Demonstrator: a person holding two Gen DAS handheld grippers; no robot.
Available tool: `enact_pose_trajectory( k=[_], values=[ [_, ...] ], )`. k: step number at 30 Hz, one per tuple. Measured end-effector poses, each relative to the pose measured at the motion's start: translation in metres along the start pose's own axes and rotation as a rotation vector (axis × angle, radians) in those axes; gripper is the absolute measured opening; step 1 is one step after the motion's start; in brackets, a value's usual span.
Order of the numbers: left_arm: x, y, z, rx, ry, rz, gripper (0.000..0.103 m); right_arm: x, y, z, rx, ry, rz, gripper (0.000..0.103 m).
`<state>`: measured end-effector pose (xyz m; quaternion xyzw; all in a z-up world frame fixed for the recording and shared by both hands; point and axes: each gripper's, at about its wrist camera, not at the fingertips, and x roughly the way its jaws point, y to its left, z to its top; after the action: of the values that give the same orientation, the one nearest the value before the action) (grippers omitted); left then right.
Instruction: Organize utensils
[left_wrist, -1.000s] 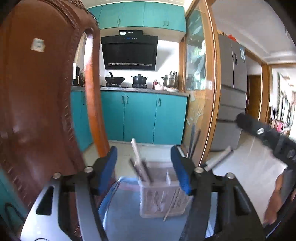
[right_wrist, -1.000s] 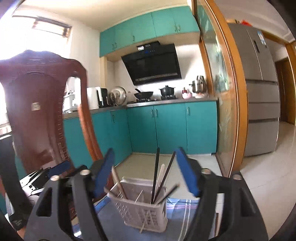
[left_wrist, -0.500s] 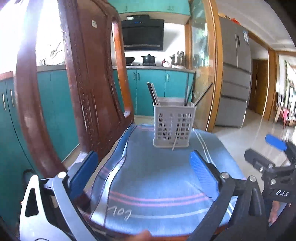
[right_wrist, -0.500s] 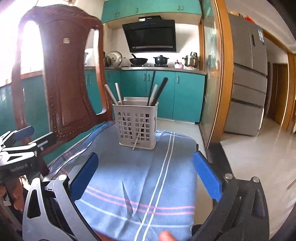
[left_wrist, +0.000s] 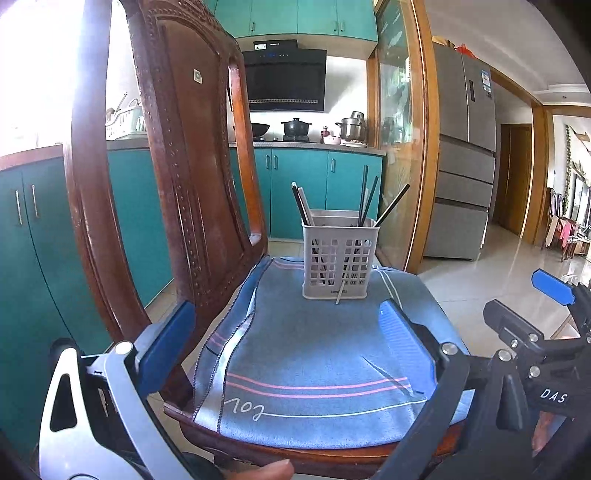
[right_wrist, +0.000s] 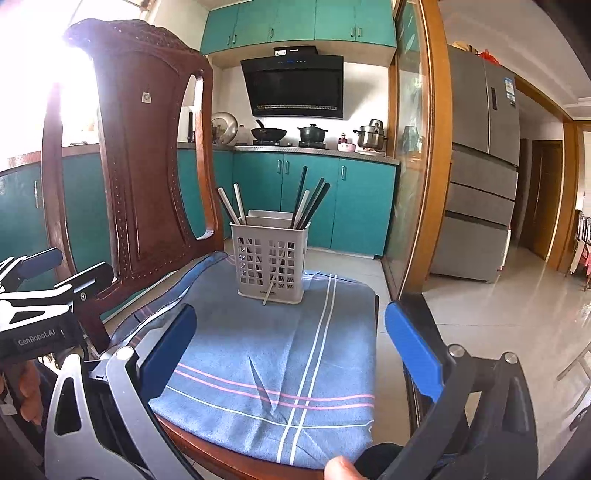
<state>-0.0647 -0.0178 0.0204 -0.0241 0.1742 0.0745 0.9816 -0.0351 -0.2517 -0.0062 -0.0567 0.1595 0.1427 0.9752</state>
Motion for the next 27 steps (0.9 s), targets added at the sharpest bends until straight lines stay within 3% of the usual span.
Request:
enact_pose_trajectory(
  k=[27],
  values=[
    [0.002, -0.011, -0.002, 0.027, 0.002, -0.002, 0.099, 0.0, -0.004, -0.003, 0.018, 0.006, 0.01, 0.1]
  ],
)
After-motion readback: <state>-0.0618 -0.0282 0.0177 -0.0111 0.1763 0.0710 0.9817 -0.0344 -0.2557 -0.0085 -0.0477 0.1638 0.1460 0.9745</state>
